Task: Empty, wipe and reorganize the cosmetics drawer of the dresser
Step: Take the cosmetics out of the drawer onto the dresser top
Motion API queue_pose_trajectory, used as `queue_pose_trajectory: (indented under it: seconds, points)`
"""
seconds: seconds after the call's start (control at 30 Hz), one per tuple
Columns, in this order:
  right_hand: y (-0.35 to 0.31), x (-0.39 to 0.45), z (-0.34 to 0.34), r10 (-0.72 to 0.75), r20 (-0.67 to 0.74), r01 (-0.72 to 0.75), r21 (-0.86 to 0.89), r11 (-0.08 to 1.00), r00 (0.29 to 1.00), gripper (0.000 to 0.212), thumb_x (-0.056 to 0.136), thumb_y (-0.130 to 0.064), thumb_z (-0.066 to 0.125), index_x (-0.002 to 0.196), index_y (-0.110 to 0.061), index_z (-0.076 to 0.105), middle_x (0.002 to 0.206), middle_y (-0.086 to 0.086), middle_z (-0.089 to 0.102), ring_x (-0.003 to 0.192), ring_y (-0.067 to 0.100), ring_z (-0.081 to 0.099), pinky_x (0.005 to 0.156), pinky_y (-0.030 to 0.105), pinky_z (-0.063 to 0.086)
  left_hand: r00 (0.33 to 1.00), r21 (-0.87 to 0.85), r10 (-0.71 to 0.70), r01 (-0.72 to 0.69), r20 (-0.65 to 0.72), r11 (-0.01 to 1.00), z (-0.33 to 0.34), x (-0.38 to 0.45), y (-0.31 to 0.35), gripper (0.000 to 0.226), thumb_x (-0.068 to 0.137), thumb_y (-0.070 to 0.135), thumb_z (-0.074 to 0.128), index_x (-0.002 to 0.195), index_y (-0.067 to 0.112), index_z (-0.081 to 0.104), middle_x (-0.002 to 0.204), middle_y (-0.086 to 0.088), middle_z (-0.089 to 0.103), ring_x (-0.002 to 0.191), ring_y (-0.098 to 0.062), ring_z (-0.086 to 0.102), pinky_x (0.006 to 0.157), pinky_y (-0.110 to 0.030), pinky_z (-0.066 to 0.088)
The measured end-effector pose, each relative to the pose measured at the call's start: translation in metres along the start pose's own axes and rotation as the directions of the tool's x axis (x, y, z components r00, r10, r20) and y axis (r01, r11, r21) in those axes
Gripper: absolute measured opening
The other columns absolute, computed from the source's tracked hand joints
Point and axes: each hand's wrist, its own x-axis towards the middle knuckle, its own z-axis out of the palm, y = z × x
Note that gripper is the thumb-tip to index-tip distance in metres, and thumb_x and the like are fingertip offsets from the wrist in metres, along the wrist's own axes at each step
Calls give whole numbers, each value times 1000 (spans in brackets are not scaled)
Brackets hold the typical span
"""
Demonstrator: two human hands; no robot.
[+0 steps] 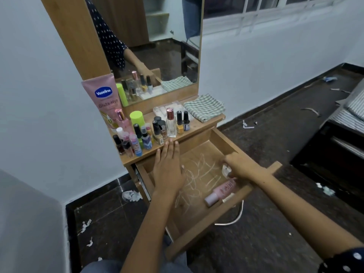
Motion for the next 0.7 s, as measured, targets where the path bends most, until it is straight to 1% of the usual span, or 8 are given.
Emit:
queue_pose_trajectory:
  seconds: [0.07, 0.17, 0.27, 0.4, 0.47, 0.5, 0.6, 0.7]
  points:
    - [4, -1, 5, -20, 18, 21, -55, 998, 1000, 36, 77, -14, 63, 112, -21, 61, 108, 4, 66, 98, 21, 64, 84, 37, 54, 1000, 18, 4, -4, 13, 1000, -2, 0, 0, 72, 97, 33, 38, 151, 12, -6, 159, -6, -9, 146, -17, -10, 117, -37, -8]
    - [6, 0, 6, -64, 36, 68, -128, 989, 997, 37, 80, -9, 60, 117, -17, 59, 115, 8, 62, 106, 24, 61, 89, 36, 51, 1000, 34, -2, 2, 13, 999, -3, 1, 1, 73, 97, 33, 38, 151, 12, -6, 159, -6, -8, 146, -17, -9, 115, -37, -9]
    - [4, 3, 3, -80, 66, 88, -124, 988, 995, 36, 83, -8, 60, 118, -16, 58, 122, 10, 57, 111, 27, 58, 95, 37, 48, 1000, 41, 2, -3, 24, 999, -4, 1, 1, 72, 97, 33, 38, 151, 13, -7, 159, -6, -9, 146, -17, -10, 115, -36, -10]
    - [-3, 2, -4, -84, 145, 105, -142, 984, 986, 32, 85, -7, 56, 117, -8, 60, 120, 16, 58, 110, 34, 59, 92, 39, 47, 1000, 49, 10, -11, 29, 999, -6, 1, 1, 73, 97, 33, 38, 151, 13, -6, 159, -6, -9, 146, -17, -10, 116, -37, -8]
    - [-1, 4, -1, -104, 128, 123, -151, 981, 986, 27, 89, -10, 51, 114, -8, 61, 116, 15, 61, 107, 33, 59, 89, 39, 47, 999, 62, 15, -17, 34, 998, -6, 2, 0, 73, 96, 33, 38, 151, 13, -7, 159, -7, -9, 146, -18, -10, 116, -37, -7]
    - [0, 4, -1, -101, 145, 123, -151, 981, 984, 27, 90, -10, 49, 114, -7, 60, 116, 15, 61, 106, 33, 59, 89, 38, 47, 999, 68, 18, -20, 38, 997, -6, 2, 0, 73, 96, 34, 38, 151, 13, -7, 159, -7, -9, 146, -18, -10, 116, -38, -6]
    - [2, 7, 0, -87, 213, 118, -138, 983, 973, 33, 85, -10, 59, 118, -8, 55, 120, 15, 58, 105, 33, 60, 92, 41, 49, 999, 86, 21, -25, 50, 996, -6, 3, -1, 73, 96, 34, 37, 151, 13, -7, 158, -7, -10, 145, -18, -12, 117, -38, -6]
    - [5, 9, 1, -157, 196, 186, -139, 973, 968, 45, 73, -13, 74, 114, -14, 56, 119, 9, 57, 104, 28, 61, 89, 39, 52, 998, 97, 21, -27, 60, 995, -7, 3, -1, 73, 96, 34, 36, 150, 13, -8, 158, -7, -12, 145, -19, -13, 118, -39, -5]
